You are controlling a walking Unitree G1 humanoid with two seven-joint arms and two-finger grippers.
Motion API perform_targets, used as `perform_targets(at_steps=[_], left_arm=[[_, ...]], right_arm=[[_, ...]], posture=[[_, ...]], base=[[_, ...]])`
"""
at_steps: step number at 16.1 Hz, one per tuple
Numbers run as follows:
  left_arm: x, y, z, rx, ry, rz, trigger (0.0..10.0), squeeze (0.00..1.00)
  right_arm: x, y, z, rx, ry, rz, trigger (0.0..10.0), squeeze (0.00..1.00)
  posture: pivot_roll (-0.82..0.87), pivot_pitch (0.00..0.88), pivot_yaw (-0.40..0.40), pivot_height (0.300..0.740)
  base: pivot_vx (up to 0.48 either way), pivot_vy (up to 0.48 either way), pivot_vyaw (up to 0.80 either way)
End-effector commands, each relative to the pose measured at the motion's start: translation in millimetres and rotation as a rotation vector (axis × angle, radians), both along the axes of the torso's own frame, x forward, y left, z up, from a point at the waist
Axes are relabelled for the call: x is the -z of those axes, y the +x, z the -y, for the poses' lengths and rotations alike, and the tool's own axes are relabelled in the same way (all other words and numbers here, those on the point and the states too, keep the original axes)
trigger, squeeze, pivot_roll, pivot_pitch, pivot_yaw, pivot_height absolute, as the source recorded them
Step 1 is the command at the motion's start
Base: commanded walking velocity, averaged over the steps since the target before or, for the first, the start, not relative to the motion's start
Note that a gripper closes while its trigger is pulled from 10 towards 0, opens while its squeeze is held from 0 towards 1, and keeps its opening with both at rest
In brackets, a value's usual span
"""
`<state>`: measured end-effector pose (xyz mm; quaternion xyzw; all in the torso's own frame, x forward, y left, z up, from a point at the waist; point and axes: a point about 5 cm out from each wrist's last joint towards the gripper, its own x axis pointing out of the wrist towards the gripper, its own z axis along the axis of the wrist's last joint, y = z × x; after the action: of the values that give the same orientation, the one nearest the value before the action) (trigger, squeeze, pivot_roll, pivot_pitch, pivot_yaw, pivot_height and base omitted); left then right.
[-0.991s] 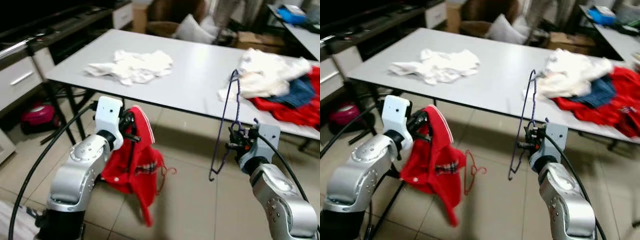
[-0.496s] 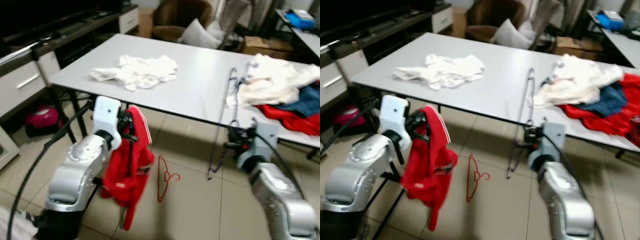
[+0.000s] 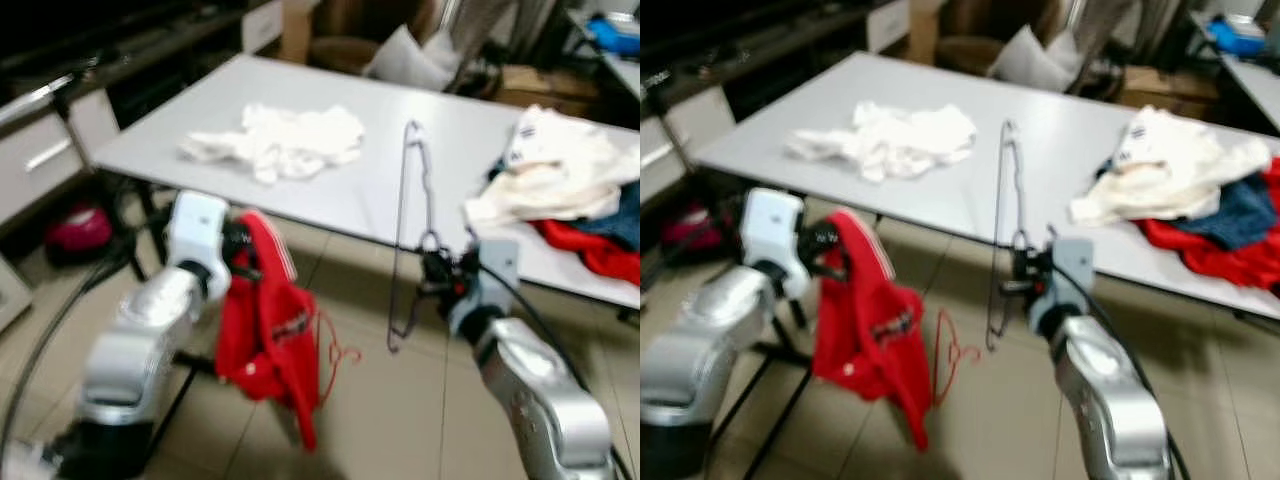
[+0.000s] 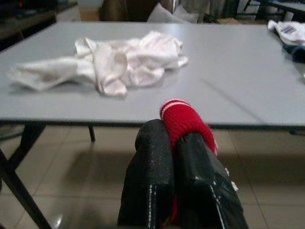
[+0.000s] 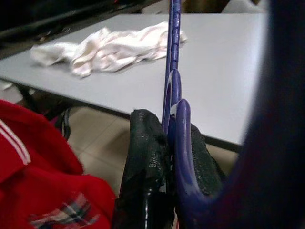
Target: Hang hanger
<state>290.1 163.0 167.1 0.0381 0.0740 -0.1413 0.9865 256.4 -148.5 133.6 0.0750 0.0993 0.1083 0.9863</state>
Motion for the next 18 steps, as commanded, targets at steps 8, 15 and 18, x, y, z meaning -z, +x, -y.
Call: perform_targets(at_steps=[8,15,18], left_arm=[[-14,2.8,8.2,0.013,-0.009,0.074,10.0,0.0],[-33,14.7,6.3,0.011,-0.014,0.138,10.0,0.0],[-41,23.7,-4.1,-0.024,0.005,0.16,10.0,0.0]], right_arm=[[-7,3.8,12.8,-0.036,-0.045,0.047,10.0,0.0],[-12,13.8,9.0,-0.129,-0.073,0.063,10.0,0.0],[-17,19.8,9.1,-0.171,-0.106,0.094,10.0,0.0]], posture=[[-0.1,0.0,-0.057,0.74],[-0.1,0.0,-0.058,0.74],[-0.09,0.0,-0.046,0.74]], base=[[0.3,0.0,-0.2],[0.299,0.0,-0.46],[0.301,0.0,0.0]])
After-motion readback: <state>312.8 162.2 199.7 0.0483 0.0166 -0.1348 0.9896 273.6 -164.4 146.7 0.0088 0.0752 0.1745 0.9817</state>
